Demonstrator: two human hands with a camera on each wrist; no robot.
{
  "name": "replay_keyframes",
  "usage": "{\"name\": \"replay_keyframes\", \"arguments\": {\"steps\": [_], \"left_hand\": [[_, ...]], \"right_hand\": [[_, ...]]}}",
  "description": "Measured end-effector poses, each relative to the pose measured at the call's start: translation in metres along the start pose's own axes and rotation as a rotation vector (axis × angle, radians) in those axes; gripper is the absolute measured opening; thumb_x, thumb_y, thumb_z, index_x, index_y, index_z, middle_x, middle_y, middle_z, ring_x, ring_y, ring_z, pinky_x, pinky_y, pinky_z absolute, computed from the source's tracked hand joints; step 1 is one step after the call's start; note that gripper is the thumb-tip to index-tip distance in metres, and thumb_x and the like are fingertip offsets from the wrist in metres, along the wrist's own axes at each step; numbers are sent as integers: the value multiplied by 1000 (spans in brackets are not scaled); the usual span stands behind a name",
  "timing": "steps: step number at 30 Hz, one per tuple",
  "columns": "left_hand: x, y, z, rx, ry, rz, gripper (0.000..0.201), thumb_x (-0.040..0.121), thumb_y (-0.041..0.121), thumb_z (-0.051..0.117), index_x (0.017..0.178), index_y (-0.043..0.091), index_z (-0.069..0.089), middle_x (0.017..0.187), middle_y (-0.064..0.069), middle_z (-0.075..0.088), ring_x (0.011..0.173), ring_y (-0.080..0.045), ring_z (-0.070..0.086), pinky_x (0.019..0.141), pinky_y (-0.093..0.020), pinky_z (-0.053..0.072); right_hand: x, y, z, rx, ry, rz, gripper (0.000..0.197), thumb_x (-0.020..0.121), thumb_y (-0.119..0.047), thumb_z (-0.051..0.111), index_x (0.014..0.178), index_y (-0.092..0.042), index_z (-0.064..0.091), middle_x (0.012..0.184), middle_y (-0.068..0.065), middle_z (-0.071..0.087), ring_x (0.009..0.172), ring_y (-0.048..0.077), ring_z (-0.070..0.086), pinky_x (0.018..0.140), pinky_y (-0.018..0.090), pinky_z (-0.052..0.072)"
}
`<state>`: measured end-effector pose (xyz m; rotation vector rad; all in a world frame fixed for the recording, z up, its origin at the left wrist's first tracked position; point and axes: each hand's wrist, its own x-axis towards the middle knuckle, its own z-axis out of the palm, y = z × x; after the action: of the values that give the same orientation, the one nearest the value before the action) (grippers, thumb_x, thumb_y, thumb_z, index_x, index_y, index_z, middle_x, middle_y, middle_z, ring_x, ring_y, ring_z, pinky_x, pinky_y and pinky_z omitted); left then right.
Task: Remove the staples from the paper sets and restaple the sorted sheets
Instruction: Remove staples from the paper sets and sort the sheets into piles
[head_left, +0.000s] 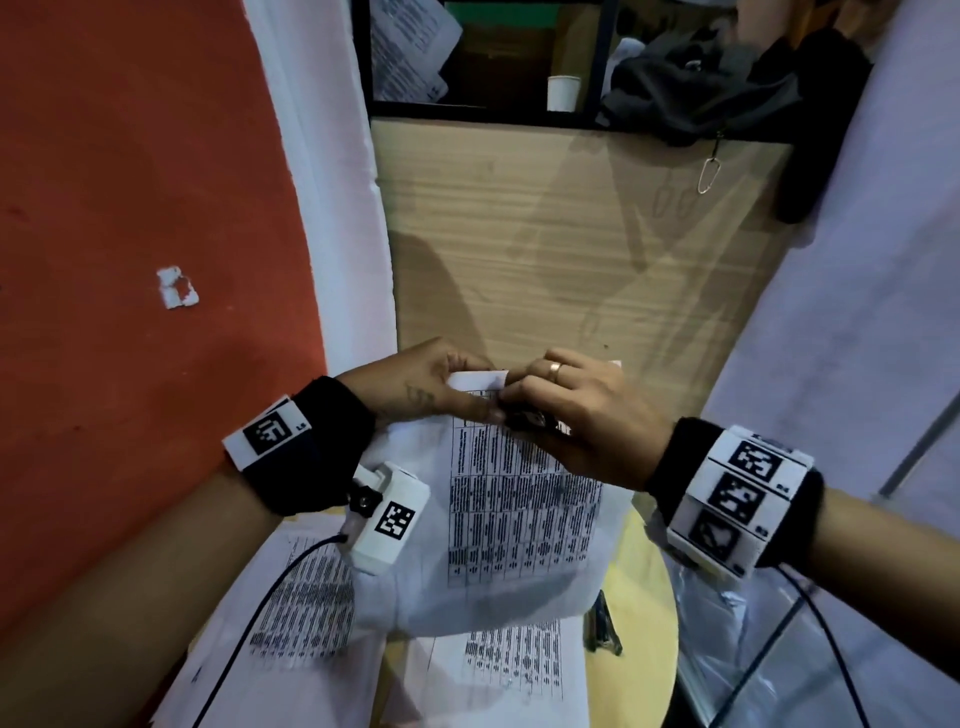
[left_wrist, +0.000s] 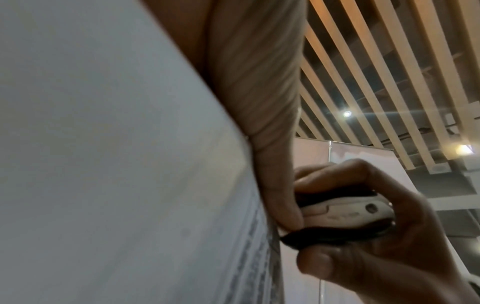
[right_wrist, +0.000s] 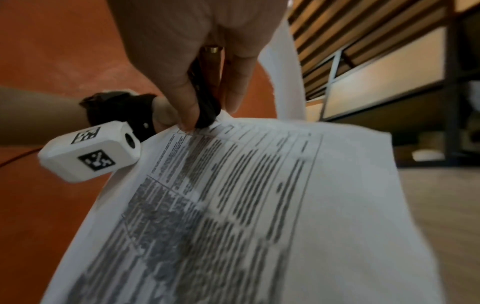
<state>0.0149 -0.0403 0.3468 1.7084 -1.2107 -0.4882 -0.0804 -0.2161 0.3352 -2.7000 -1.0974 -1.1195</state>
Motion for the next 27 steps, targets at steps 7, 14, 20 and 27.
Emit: {"name": "replay_keyframes", "arguments": {"steps": [7, 14, 20, 27], "left_hand": [[-1, -4, 5, -43, 101, 35, 8, 77, 4, 68, 82, 11, 71, 71, 11, 68, 69, 1, 58, 66, -13, 44], [-3, -6, 4, -16, 138, 8, 7, 80, 8, 70, 83, 13, 73, 72, 9, 69, 70, -3, 58, 64, -14, 44], [-3, -14, 8, 69, 212, -17, 5, 82, 12, 70, 77, 14, 71, 67, 14, 66, 66, 3, 57, 65, -13, 42], [-2, -14, 15, 74, 257, 7, 9, 83, 9, 69, 77, 16, 72, 70, 11, 68, 68, 2, 58, 68, -14, 44]], "right_hand": [[-11, -8, 10, 157, 216, 193, 26, 81, -24, 65, 94, -1, 68, 98, 7, 68, 84, 22, 60, 74, 32, 49], [-12, -2, 2, 229, 137, 261, 46, 76, -39, 67, 108, -6, 65, 109, 4, 65, 97, 22, 62, 82, 36, 50], [-24, -8, -1, 740, 479, 756, 31, 62, -28, 69, 89, -25, 52, 93, 8, 64, 79, 16, 63, 60, 26, 53], [-17, -32, 40, 976, 587, 1034, 21, 66, -26, 66, 69, -22, 46, 65, -8, 54, 58, 9, 47, 45, 16, 35]]}}
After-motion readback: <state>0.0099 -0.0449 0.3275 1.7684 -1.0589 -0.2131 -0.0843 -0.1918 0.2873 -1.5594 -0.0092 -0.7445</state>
